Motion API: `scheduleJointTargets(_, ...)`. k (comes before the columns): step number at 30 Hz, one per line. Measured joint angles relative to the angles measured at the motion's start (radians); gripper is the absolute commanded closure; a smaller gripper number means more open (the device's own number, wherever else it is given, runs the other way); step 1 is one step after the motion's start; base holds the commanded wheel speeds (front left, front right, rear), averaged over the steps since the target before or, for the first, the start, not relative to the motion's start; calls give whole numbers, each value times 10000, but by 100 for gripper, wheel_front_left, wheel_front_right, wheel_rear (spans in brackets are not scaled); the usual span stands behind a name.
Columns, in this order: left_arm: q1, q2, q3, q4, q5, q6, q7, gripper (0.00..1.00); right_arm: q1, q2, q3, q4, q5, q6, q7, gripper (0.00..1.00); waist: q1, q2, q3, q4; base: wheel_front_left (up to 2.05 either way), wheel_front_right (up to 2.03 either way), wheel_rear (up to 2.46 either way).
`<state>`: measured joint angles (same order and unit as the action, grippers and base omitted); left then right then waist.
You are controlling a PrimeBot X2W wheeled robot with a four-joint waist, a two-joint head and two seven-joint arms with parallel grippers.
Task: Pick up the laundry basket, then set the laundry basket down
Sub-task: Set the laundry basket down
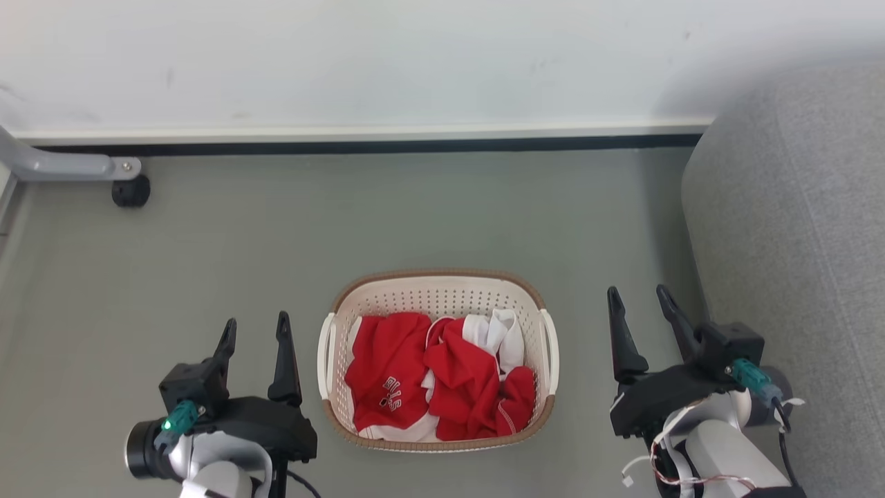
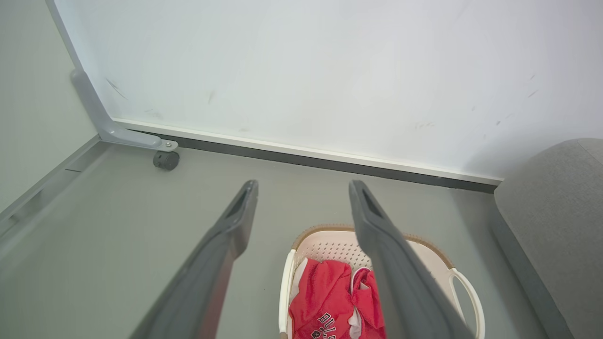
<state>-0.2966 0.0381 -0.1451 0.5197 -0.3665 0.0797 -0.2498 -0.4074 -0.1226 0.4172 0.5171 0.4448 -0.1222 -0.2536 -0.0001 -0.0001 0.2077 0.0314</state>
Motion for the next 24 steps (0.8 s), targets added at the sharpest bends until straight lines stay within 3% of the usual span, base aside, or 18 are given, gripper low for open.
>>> scheduleJointTargets(24, 1862, 8, 155, -1137, 236, 173, 0, 0, 1989, 180, -679, -1076, -750, -12, 0, 0, 0, 0, -1818, -200, 0, 0, 0)
